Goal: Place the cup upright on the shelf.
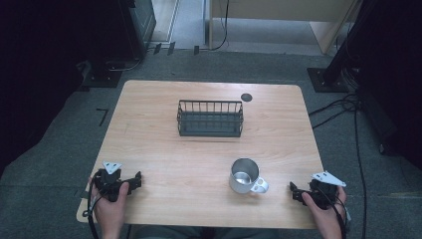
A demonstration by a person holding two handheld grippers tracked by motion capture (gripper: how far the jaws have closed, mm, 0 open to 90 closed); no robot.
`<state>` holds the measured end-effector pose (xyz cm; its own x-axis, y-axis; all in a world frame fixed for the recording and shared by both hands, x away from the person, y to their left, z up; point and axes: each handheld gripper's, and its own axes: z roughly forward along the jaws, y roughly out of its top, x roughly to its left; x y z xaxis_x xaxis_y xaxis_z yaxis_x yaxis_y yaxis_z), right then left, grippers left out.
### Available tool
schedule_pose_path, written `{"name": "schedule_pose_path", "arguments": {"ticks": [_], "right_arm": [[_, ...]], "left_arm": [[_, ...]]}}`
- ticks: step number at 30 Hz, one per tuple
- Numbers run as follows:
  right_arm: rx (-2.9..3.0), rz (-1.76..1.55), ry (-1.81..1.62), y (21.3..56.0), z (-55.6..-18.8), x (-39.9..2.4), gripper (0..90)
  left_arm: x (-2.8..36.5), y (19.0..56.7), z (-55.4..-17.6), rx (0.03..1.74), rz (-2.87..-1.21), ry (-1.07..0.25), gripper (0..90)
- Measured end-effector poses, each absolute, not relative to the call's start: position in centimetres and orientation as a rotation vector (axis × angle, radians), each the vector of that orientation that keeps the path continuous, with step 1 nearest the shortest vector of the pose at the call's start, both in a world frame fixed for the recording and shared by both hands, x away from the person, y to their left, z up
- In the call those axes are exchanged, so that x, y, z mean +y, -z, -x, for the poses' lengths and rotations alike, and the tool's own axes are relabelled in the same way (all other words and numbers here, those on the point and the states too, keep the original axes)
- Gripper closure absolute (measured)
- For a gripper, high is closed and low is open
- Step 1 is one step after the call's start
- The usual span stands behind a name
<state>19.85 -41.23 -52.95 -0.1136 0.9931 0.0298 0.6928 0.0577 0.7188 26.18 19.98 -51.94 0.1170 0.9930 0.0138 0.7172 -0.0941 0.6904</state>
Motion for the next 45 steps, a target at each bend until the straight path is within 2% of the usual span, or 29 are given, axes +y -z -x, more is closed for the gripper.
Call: {"name": "schedule_pose_path", "arguments": {"ticks": [3, 8, 30, 45], "right_arm": [[1.857, -1.683, -0.821, 52.9, -19.9, -41.2, 1.4], [1.785, -1.696, -0.829, 52.4, -19.6, -41.2, 6.7], [1.816, -1.573, -1.058, 46.0, -19.9, -37.3, 2.0], [1.893, -1.470, -1.143, 44.4, -20.2, -33.9, 0.4]], "left_arm": [[20.0, 51.9, -26.2, 1.654, -1.871, -0.678, 0.0], [20.0, 51.9, -26.2, 1.654, -1.871, -0.678, 0.0], [19.9, 51.9, -26.2, 1.645, -1.878, -0.675, 0.0], [19.9, 51.9, -26.2, 1.646, -1.878, -0.675, 0.0]]}}
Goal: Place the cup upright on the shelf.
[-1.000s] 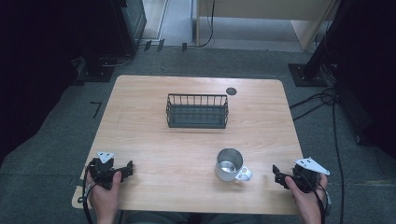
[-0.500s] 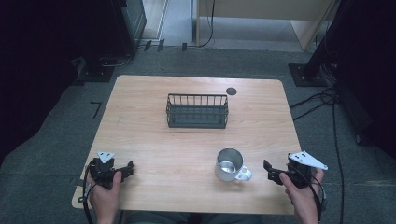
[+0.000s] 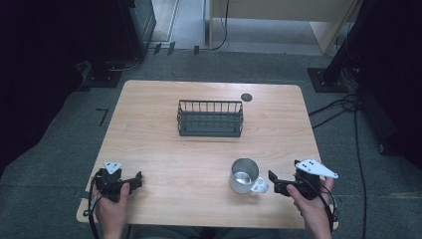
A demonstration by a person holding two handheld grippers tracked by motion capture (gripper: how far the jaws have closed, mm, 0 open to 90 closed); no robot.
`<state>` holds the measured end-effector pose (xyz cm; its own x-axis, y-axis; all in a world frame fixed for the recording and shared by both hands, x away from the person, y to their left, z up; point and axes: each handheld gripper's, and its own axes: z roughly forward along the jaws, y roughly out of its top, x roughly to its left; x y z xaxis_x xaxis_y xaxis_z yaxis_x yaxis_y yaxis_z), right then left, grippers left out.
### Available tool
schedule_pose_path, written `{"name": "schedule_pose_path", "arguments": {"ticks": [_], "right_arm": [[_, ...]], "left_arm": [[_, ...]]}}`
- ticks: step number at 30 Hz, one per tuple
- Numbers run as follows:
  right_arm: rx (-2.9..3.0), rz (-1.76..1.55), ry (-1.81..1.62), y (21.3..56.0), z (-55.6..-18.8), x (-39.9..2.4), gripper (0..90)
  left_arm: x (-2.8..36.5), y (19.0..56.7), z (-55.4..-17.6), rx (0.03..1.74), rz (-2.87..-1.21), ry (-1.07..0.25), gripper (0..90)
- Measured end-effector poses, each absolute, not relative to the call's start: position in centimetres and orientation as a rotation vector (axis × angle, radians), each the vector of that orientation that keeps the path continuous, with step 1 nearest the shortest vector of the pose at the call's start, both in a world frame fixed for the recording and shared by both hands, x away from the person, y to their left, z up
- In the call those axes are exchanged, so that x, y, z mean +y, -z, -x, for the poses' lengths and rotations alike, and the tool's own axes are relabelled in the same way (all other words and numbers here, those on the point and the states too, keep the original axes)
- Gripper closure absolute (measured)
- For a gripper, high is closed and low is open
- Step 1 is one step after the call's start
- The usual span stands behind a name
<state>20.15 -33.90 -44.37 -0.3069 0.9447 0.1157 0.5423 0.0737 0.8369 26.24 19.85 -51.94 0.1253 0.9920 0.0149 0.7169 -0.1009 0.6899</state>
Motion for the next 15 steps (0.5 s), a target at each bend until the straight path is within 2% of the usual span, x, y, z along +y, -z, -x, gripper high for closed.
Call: {"name": "schedule_pose_path", "arguments": {"ticks": [15], "right_arm": [[1.984, -1.410, -1.205, 44.6, -19.8, -31.3, 0.4]], "left_arm": [[19.9, 51.9, -26.2, 1.645, -1.879, -0.675, 0.0]]}}
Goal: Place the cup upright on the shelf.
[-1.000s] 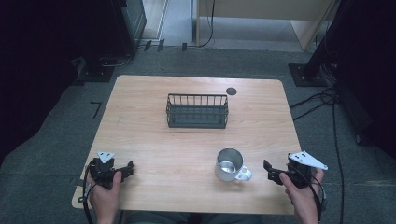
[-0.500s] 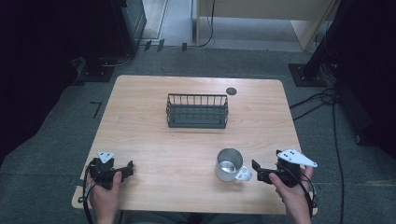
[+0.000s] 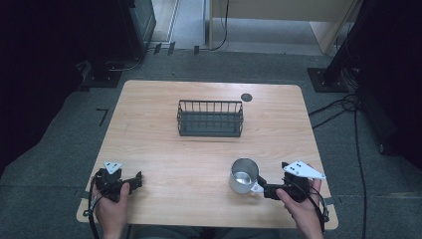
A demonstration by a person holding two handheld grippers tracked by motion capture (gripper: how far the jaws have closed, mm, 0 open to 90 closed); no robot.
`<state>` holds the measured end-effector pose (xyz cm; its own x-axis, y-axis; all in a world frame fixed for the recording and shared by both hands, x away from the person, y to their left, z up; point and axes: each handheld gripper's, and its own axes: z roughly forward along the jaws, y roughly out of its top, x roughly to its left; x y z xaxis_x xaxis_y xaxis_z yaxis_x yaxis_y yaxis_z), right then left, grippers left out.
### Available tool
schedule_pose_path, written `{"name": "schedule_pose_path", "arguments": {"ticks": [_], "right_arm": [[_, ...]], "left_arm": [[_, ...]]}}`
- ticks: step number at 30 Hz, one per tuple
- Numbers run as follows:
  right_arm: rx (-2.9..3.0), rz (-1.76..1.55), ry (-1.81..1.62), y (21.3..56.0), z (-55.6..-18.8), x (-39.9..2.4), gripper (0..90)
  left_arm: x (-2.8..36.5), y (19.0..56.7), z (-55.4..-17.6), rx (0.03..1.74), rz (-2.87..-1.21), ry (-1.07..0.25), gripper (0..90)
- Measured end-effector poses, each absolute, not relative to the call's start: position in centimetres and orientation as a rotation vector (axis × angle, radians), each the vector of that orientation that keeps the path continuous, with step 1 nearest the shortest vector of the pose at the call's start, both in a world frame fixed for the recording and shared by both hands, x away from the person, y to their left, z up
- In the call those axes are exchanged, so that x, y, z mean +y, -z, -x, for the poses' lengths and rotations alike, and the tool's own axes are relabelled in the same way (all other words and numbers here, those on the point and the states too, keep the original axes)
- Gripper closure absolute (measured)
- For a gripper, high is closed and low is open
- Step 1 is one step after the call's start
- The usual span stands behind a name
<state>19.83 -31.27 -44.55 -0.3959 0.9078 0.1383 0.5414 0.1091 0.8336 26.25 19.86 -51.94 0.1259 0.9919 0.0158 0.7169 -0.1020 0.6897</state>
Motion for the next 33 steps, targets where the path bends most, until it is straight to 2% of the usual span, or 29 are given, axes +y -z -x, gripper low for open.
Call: {"name": "schedule_pose_path", "arguments": {"ticks": [11, 19, 22, 27, 29, 31, 33], "right_arm": [[2.079, -1.359, -1.214, 45.9, -19.2, -29.8, 1.2], [2.106, -1.344, -1.154, 47.2, -18.4, -30.2, 13.8], [2.093, -1.359, -1.149, 47.6, -18.2, -30.7, 22.7], [2.068, -1.354, -1.125, 47.9, -18.2, -31.1, 30.9], [2.039, -1.350, -1.108, 48.0, -18.2, -31.0, 38.6], [1.999, -1.358, -1.106, 48.0, -18.2, -31.0, 52.2], [1.957, -1.374, -1.104, 48.2, -18.2, -31.0, 59.4]], "left_arm": [[19.9, 51.9, -26.2, 1.645, -1.878, -0.676, 0.0], [19.9, 51.9, -26.2, 1.645, -1.878, -0.676, 0.0], [19.9, 51.9, -26.2, 1.645, -1.879, -0.675, 0.0], [19.9, 51.9, -26.2, 1.645, -1.878, -0.675, 0.0], [19.9, 51.9, -26.2, 1.644, -1.879, -0.675, 0.0], [19.9, 51.9, -26.2, 1.645, -1.878, -0.675, 0.0], [19.9, 51.9, -26.2, 1.645, -1.879, -0.675, 0.0]]}}
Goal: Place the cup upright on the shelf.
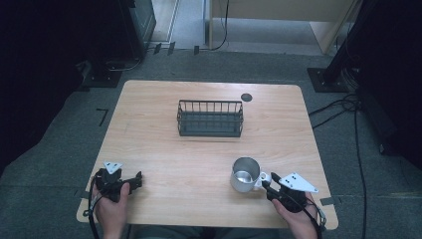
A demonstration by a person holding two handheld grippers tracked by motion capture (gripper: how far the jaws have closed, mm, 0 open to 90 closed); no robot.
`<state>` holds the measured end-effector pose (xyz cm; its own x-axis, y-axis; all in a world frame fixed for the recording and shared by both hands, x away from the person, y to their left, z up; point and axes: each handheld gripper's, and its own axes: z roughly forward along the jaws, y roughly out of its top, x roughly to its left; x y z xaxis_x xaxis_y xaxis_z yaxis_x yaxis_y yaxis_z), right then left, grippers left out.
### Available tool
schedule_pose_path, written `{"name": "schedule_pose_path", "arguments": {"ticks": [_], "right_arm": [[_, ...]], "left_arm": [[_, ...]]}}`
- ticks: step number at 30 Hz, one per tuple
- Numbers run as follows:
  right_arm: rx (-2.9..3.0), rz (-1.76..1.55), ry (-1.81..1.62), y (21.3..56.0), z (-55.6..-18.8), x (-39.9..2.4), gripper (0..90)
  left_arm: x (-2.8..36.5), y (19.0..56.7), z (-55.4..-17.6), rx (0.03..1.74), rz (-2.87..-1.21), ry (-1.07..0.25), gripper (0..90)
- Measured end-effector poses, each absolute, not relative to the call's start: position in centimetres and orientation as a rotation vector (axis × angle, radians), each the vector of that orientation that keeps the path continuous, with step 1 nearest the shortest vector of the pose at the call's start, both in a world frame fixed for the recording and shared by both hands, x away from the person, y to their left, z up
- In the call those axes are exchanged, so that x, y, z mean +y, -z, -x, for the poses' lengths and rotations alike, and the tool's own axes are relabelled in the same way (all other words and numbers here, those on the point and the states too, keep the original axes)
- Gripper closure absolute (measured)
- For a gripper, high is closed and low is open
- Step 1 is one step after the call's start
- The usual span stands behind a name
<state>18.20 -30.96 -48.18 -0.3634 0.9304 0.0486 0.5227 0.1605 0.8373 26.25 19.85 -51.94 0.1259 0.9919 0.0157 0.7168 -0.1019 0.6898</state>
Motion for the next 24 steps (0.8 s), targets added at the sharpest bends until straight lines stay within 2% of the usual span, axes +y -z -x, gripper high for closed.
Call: {"name": "schedule_pose_path", "arguments": {"ticks": [4, 9, 12, 20, 24], "right_arm": [[1.890, -1.410, -1.107, 48.5, -18.4, -30.9, 65.0], [1.860, -1.406, -1.064, 49.2, -19.2, -30.2, 64.0], [1.834, -1.413, -1.054, 49.5, -19.7, -29.9, 69.9], [1.741, -1.382, -1.071, 48.5, -20.0, -29.9, 76.4], [1.744, -1.360, -1.074, 48.0, -20.3, -29.9, 76.7]], "left_arm": [[19.9, 51.9, -26.2, 1.645, -1.879, -0.676, 0.0], [19.9, 51.9, -26.2, 1.645, -1.878, -0.676, 0.0], [19.9, 51.9, -26.2, 1.645, -1.878, -0.675, 0.0], [19.9, 51.9, -26.2, 1.645, -1.879, -0.676, 0.0], [19.9, 51.9, -26.2, 1.645, -1.878, -0.676, 0.0]]}}
